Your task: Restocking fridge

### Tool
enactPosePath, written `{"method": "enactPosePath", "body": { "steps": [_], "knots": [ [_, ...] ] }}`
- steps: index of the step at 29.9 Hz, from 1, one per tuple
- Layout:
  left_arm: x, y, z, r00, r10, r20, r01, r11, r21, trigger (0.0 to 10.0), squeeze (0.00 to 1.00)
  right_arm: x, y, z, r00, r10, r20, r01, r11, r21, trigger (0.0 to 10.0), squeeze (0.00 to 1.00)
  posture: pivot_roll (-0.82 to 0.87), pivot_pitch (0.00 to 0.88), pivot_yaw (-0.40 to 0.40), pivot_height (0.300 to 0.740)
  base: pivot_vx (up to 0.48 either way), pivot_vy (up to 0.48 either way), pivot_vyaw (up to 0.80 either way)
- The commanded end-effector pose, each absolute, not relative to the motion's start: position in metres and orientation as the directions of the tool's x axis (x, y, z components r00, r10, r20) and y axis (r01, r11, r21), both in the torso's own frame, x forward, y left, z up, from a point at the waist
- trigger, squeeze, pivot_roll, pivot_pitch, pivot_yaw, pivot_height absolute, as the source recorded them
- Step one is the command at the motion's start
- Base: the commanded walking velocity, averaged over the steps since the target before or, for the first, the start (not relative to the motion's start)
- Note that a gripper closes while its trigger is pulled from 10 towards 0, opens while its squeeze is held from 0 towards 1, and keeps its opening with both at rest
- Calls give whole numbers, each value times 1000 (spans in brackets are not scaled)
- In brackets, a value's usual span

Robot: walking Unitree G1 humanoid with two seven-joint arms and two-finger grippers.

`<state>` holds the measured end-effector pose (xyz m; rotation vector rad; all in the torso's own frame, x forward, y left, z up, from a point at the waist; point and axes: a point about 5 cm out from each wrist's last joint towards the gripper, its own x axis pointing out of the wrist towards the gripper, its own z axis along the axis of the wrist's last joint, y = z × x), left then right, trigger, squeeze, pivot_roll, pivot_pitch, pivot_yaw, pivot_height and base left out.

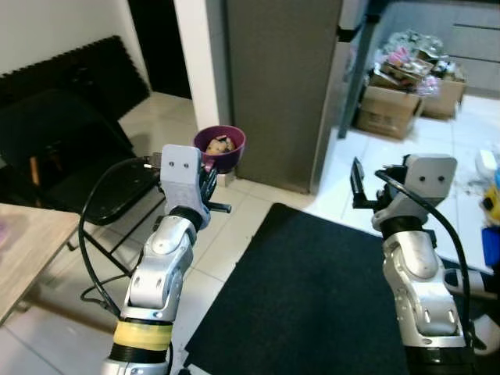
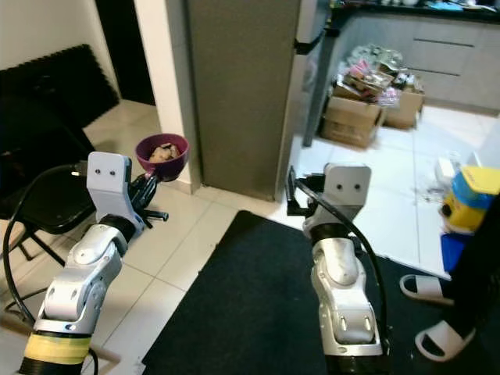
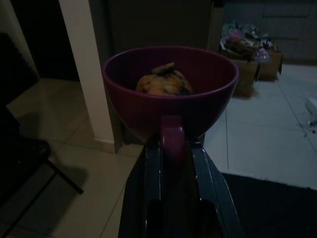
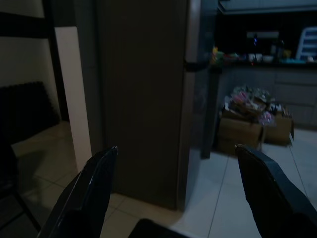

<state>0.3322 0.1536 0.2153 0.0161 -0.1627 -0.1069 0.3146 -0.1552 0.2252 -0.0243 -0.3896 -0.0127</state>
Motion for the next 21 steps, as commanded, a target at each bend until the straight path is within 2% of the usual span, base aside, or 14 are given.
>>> {"method": "enactPosePath", "body": {
  "steps": [1,10,12,14,16,21],
  "knots": [
    [332,154,218,978,-98,182,94,995,28,10000,0,314,-157,220,933,-15,359,23,1000,-18,10000,0,-112,108,43,710,0,0,-800],
    [331,157,215,981,-82,176,78,996,33,10000,0,315,-157,216,937,-10,348,18,1000,-20,10000,0,-112,108,43,710,0,0,-800],
    [315,187,171,991,104,87,-110,991,70,10000,0,313,-154,175,975,6,223,1,1000,-31,10000,0,-97,124,37,710,0,0,-800],
    [299,206,142,977,212,15,-213,970,115,10000,0,311,-150,156,987,25,162,-20,999,-33,10000,0,-93,128,32,710,0,0,-800],
    [295,209,137,975,221,-3,-219,968,123,10000,0,311,-149,154,987,34,154,-29,999,-32,10000,0,-89,130,27,710,0,0,-781],
    [286,212,119,974,219,-62,-210,969,126,10000,0,312,-139,141,990,96,104,-93,995,-41,10000,0,-78,137,15,710,0,0,0]
  ]
}}
